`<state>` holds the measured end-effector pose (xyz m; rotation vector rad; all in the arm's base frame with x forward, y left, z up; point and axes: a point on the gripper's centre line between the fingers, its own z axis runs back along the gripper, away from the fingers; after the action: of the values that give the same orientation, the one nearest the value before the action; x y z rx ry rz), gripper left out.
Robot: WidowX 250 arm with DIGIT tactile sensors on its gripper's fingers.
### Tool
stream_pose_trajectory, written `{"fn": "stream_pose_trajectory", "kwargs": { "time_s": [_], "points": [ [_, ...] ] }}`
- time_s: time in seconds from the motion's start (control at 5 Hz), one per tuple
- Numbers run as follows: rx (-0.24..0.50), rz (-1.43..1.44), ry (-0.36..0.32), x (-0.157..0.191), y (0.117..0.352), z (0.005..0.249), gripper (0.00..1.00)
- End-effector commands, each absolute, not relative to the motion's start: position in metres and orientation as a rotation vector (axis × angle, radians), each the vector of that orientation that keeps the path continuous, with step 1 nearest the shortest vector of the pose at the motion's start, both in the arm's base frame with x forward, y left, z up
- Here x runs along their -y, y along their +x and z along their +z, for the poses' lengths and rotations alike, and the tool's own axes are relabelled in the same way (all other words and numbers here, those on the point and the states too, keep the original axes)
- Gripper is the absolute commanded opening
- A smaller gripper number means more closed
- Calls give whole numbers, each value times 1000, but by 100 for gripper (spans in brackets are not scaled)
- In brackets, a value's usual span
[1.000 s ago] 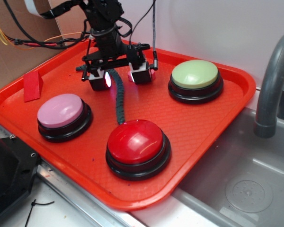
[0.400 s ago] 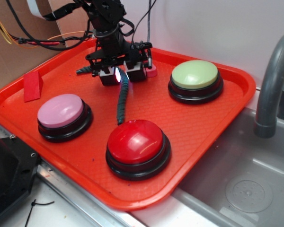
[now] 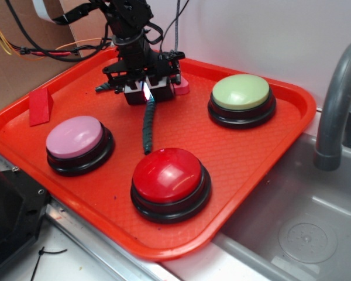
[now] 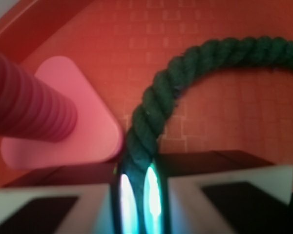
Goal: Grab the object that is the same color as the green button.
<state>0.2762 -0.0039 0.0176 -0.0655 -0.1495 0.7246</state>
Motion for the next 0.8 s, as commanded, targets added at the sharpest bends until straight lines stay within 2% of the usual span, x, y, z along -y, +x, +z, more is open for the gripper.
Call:
{"fn": "stream_pose_trajectory", "kwargs": {
  "time_s": [0.0, 0.2, 0.4, 0.6],
  "points": [
    [123, 591, -76, 2, 269, 56, 0],
    [85, 342, -48, 3, 260, 84, 0],
    [82, 151, -29, 9, 248, 114, 0],
    [85, 31, -94, 10, 230, 155, 0]
  ]
}}
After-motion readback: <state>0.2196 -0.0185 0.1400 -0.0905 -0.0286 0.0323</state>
